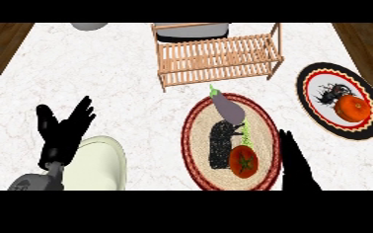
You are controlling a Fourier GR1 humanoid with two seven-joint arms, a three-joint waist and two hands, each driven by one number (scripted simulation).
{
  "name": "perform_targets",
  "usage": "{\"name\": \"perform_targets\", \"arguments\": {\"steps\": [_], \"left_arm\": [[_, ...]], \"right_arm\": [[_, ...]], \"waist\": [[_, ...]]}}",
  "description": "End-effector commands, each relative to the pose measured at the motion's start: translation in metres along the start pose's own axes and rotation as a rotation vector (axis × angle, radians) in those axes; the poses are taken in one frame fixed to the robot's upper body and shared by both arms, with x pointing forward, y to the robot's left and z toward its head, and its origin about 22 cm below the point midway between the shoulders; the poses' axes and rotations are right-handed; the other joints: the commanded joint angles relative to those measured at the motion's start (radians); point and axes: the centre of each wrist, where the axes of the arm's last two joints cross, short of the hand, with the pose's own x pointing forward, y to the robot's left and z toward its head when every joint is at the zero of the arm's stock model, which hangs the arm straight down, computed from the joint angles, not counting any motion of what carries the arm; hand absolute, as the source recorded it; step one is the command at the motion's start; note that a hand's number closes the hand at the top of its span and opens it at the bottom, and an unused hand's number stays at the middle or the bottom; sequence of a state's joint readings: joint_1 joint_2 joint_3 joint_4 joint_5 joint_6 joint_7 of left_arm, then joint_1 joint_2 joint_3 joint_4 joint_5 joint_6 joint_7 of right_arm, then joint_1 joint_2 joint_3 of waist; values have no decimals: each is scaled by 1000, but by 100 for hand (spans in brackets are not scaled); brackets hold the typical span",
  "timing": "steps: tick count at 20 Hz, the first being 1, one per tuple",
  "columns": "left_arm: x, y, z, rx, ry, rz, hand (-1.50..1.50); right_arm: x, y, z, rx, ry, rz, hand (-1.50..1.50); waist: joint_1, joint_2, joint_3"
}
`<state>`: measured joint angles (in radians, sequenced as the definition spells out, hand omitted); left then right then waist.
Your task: Pick the tomato from the placemat and place it in the tiered shelf
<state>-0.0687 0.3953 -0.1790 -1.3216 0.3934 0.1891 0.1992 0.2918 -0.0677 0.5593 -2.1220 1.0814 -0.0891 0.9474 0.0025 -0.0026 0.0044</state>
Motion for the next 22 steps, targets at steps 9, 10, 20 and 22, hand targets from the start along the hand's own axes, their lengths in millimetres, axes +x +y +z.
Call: {"name": "perform_targets", "arguments": {"steps": [9, 10, 20, 22], "left_arm": [[0, -22, 12, 1, 2, 5, 0], [2, -2, -13, -10, 18, 11, 0], [0, -23, 8, -7, 28, 28, 0], [-15, -2, 6, -4, 25, 9, 0]], "right_arm": [[-1, 34, -11, -28, 48, 33, -150], [7, 57, -6, -17, 57, 58, -150], [-7, 53, -53, -80, 110, 95, -150], [-14, 50, -63, -98, 95, 99, -150]], "waist": [[-3, 1, -4], [-6, 3, -5], [-2, 2, -4], [-2, 2, -4]]}}
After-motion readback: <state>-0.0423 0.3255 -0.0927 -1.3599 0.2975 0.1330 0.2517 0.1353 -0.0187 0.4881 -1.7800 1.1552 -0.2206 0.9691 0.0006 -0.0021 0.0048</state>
